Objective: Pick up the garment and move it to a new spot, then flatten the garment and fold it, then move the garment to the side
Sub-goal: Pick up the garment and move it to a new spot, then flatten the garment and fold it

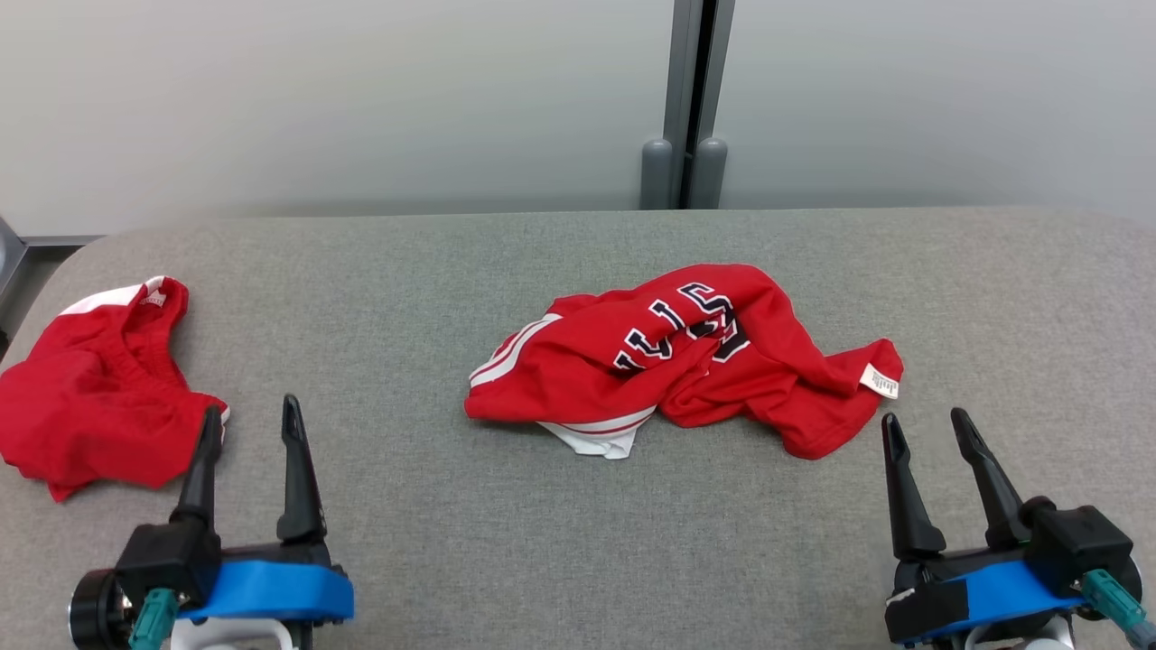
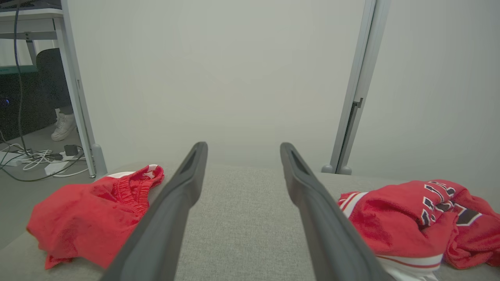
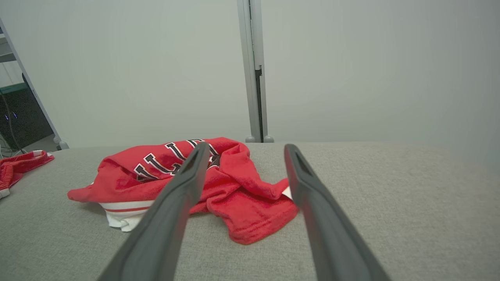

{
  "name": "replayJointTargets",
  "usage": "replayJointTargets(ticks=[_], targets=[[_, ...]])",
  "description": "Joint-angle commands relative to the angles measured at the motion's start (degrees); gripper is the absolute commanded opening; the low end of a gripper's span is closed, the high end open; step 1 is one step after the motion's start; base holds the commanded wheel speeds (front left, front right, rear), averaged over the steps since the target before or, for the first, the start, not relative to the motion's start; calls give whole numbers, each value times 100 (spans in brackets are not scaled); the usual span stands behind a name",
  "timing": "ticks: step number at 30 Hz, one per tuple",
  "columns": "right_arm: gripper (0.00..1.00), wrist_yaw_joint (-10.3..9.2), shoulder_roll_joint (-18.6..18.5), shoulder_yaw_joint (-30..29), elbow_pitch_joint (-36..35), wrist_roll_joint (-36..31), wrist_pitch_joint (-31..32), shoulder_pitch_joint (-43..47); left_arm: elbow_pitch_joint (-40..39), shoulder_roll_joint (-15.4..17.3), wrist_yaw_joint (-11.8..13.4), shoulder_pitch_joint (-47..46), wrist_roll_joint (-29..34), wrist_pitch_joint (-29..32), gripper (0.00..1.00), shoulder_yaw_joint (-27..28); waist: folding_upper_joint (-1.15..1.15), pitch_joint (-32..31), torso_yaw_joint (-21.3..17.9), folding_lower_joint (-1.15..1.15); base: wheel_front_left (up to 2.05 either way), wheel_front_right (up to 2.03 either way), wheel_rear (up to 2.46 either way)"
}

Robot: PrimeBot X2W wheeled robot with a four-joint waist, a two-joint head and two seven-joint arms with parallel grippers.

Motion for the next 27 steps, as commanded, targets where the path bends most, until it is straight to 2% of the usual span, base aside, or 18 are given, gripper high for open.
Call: replayJointTargets(ticks=[1, 11, 27], targets=[[100, 3, -29, 0, 17, -46, -21, 102, 33, -50, -35, 143, 51, -27, 100, 50, 0, -51, -13, 0, 0, 0, 0], [100, 3, -29, -31, 69, -109, -22, 239, 224, -218, -224, 404, 216, -28, 100, 262, 0, -170, -29, 0, 0, 0, 0], [100, 3, -29, 0, 112, -82, -22, 277, 315, -368, -381, 419, 439, -27, 100, 467, 0, -207, -60, 0, 0, 0, 0]])
